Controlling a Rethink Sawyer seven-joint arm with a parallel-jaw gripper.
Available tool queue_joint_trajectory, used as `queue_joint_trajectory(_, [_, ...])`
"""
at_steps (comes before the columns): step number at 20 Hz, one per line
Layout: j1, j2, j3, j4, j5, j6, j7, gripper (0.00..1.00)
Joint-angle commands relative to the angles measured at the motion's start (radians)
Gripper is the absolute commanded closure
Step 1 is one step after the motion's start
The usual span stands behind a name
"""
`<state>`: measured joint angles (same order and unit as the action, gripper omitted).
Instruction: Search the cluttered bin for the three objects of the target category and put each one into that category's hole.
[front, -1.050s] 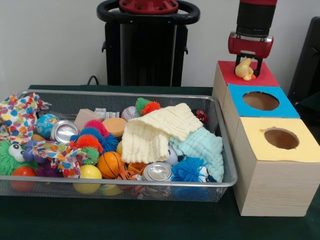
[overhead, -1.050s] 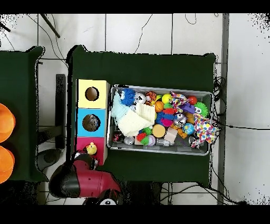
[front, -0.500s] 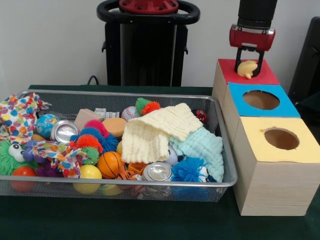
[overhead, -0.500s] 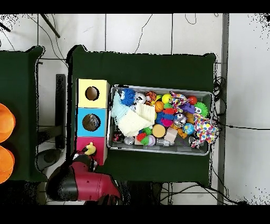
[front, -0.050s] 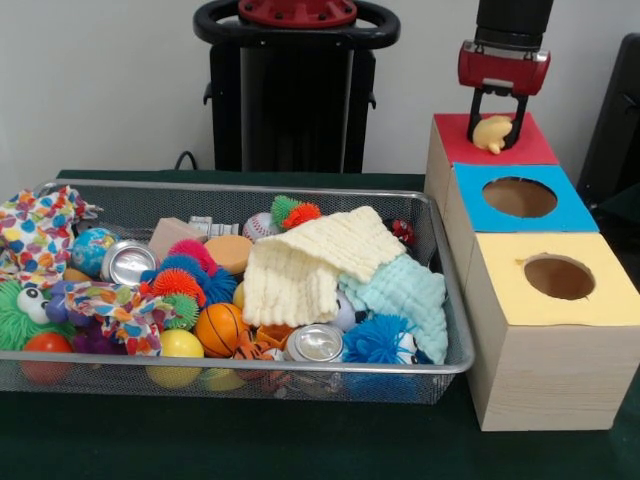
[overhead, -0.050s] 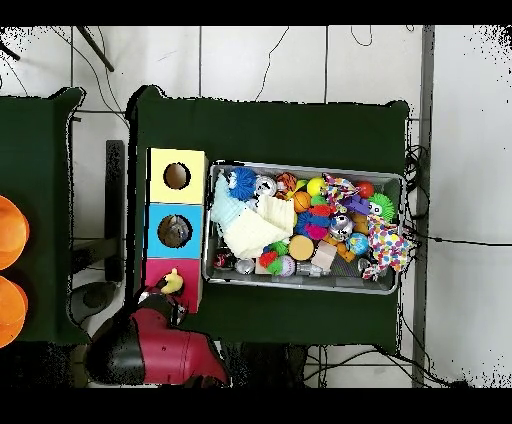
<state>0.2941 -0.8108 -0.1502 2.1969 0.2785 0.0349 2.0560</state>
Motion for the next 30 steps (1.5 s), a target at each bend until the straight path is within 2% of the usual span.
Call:
queue_joint_trajectory(1, [0.02, -0.096, -0.003, -0.03, 0.01, 0.196, 0.147, 0.0])
queue_joint_trajectory(11, [0.031, -0.078, -0.013, -0.049, 0.011, 0.193, 0.146, 0.0])
queue_joint_trajectory(12, [0.036, -0.077, -0.016, -0.043, 0.017, 0.17, 0.156, 1.0])
queue_joint_trajectory(30, [0.046, -0.053, -0.029, -0.066, 0.015, 0.157, 0.151, 1.0])
